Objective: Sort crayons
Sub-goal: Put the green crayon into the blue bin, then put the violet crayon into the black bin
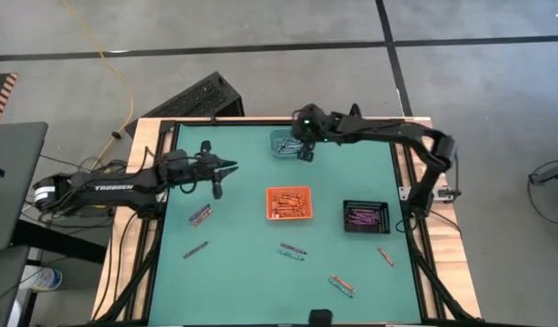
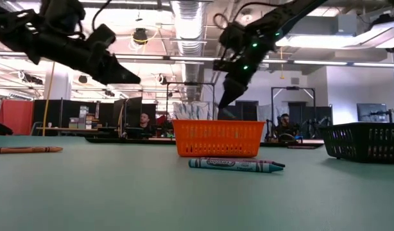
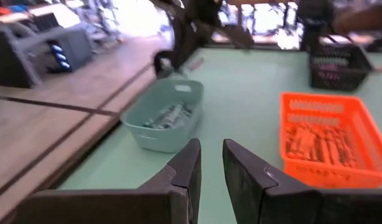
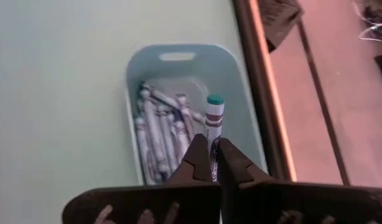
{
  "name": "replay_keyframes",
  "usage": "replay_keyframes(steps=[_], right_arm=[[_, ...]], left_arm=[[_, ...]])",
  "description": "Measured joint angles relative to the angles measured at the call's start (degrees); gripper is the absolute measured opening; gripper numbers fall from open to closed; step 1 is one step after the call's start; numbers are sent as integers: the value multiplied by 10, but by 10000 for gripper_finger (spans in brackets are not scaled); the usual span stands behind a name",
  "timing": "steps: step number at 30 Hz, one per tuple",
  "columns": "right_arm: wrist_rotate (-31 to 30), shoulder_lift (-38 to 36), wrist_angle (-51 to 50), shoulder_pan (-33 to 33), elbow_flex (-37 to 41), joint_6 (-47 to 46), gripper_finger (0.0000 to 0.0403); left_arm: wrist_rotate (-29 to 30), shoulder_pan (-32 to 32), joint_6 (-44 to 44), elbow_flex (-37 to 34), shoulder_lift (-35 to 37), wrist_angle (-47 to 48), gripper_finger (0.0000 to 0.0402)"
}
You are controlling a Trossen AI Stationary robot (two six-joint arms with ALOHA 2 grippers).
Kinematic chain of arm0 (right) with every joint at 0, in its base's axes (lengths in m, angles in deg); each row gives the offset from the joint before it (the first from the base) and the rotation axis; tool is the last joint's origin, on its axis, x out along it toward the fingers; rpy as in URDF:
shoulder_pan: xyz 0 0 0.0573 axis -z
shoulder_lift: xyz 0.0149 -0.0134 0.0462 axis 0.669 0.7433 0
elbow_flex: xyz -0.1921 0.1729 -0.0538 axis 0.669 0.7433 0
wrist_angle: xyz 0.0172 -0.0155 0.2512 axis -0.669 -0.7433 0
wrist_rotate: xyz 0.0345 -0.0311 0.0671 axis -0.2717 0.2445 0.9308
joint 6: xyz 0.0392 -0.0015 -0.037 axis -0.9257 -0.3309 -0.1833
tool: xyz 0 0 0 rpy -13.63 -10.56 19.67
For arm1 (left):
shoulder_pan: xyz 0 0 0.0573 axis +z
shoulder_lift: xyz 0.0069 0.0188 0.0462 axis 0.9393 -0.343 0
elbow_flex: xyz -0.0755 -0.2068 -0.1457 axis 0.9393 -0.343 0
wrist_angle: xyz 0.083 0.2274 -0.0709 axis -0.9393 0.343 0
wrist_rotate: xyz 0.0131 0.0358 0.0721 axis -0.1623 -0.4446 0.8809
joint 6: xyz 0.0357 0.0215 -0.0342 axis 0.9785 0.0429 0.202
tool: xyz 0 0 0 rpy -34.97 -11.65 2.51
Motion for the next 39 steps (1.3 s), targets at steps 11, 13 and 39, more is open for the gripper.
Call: replay_keyframes(steps=[11, 13, 39], right_arm=[[4, 86, -60, -13, -92, 25, 1], [4, 89, -70, -14, -93, 25, 1], [-14, 78, -192, -35, -130, -6, 79]], left_arm=[[3, -1, -37, -80, 163, 0, 56], [-7, -1, -47, -97, 187, -8, 56], [-46, -2, -112, -130, 278, 33, 56]])
